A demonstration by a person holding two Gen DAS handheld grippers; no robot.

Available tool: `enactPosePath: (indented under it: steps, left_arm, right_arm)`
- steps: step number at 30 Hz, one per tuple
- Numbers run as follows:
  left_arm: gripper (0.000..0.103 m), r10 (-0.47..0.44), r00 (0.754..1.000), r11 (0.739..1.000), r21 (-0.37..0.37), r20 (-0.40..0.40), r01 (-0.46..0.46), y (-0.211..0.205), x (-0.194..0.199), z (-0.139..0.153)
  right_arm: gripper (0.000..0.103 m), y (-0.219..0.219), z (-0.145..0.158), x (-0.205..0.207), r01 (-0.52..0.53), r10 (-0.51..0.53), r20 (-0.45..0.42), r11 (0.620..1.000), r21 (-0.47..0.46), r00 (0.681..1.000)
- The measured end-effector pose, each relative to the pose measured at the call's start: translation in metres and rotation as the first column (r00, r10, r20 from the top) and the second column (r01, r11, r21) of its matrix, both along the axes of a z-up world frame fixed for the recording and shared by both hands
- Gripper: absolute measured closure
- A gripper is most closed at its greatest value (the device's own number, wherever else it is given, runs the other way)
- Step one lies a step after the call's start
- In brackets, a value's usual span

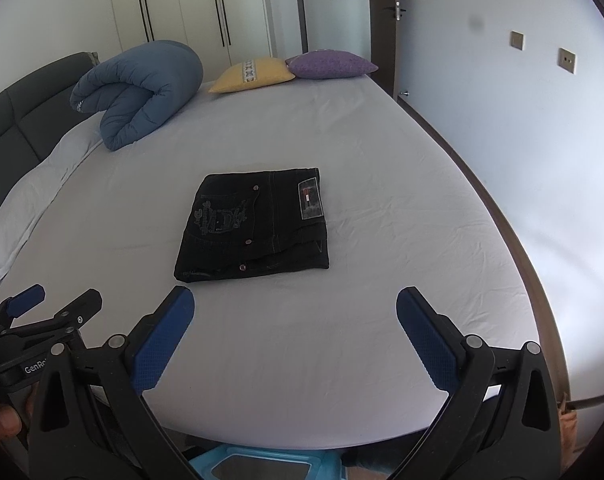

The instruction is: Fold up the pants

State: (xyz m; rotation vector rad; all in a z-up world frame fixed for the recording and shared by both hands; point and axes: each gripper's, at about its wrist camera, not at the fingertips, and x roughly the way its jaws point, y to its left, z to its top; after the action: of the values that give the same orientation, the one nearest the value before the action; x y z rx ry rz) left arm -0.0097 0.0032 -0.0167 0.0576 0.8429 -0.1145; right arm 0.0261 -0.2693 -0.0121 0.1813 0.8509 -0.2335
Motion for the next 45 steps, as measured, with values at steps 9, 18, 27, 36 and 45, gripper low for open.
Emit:
enactPosePath:
  steps: [9, 18, 27, 36, 45]
  left_arm:
    - [0.000, -0.004, 1.000, 1.000, 0.002, -0.006, 0.004, -0.001, 0.000, -0.002]
    - [0.000, -0.005, 1.000, 1.000, 0.001, -0.013, 0.005, -0.002, 0.000, -0.004]
    - [0.000, -0.009, 1.000, 1.000, 0.001, -0.017, 0.009, -0.003, -0.002, -0.006]
    - [0.000, -0.010, 1.000, 1.000, 0.001, -0.020, 0.010, -0.003, -0.003, -0.008]
    - [0.000, -0.012, 1.000, 1.000, 0.002, -0.020, 0.012, -0.002, -0.002, -0.007]
  right_arm:
    - [0.000, 0.003, -0.001, 0.001, -0.002, 0.002, -0.004, 1.000, 0.002, 1.000]
    - [0.000, 0.005, -0.003, 0.001, -0.001, 0.001, -0.009, 1.000, 0.008, 1.000]
    - [0.000, 0.006, -0.007, 0.001, -0.001, 0.001, -0.010, 1.000, 0.007, 1.000]
    - [0.000, 0.006, -0.007, 0.000, -0.001, 0.002, -0.016, 1.000, 0.011, 1.000]
    - [0.000, 0.011, -0.015, -0.003, -0.003, 0.003, -0.022, 1.000, 0.009, 1.000]
